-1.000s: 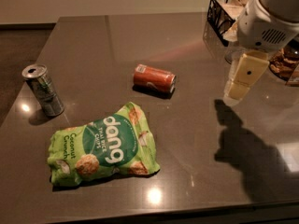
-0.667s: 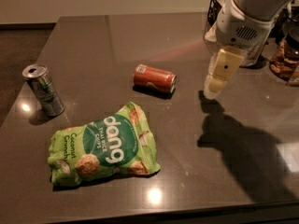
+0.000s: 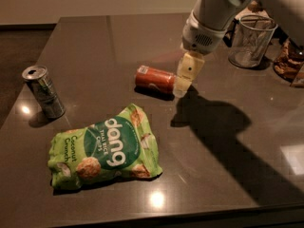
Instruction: Pick coke can
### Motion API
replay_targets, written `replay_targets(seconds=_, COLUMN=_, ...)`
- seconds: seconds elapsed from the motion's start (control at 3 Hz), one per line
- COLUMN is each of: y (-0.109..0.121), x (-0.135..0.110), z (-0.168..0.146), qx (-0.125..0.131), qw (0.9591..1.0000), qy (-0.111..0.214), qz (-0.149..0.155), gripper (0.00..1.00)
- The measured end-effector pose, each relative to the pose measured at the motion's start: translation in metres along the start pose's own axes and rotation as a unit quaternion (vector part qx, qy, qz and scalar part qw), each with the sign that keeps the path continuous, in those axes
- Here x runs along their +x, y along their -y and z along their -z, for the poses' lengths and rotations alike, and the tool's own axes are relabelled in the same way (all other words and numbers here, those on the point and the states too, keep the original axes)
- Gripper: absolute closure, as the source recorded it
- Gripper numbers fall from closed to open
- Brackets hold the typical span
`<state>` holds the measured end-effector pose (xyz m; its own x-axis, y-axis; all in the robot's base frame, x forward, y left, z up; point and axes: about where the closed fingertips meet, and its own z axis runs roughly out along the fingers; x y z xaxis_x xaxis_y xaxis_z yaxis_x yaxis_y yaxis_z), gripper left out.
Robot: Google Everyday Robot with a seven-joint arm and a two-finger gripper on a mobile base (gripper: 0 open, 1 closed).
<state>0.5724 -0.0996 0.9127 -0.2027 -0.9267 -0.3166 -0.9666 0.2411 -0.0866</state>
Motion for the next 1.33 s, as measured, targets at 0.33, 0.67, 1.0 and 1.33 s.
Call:
replay_targets(seconds=0.33, y=0.006, x=-0.016, z=-0.029, qx=-0.019, qw=0.9997, qy=-0.004, qz=-0.015, gripper=0.00)
replay_targets(seconds=0.67, y=0.006, x=-0.032, z=-0.055, qx=-0.023, qw=0.9994, qy=-0.017, qz=-0.021, gripper=0.02)
replay_targets(seconds=1.0, y=0.008, x=-0.035, z=-0.067, qx=-0.020, qw=0.9989, qy=-0.035, qz=-0.022, gripper=0.24)
replay_targets(seconds=1.33, y=0.009, x=-0.038, z=-0.066, qx=-0.018, qw=0.9986, qy=-0.046, qz=-0.018, gripper=0.46)
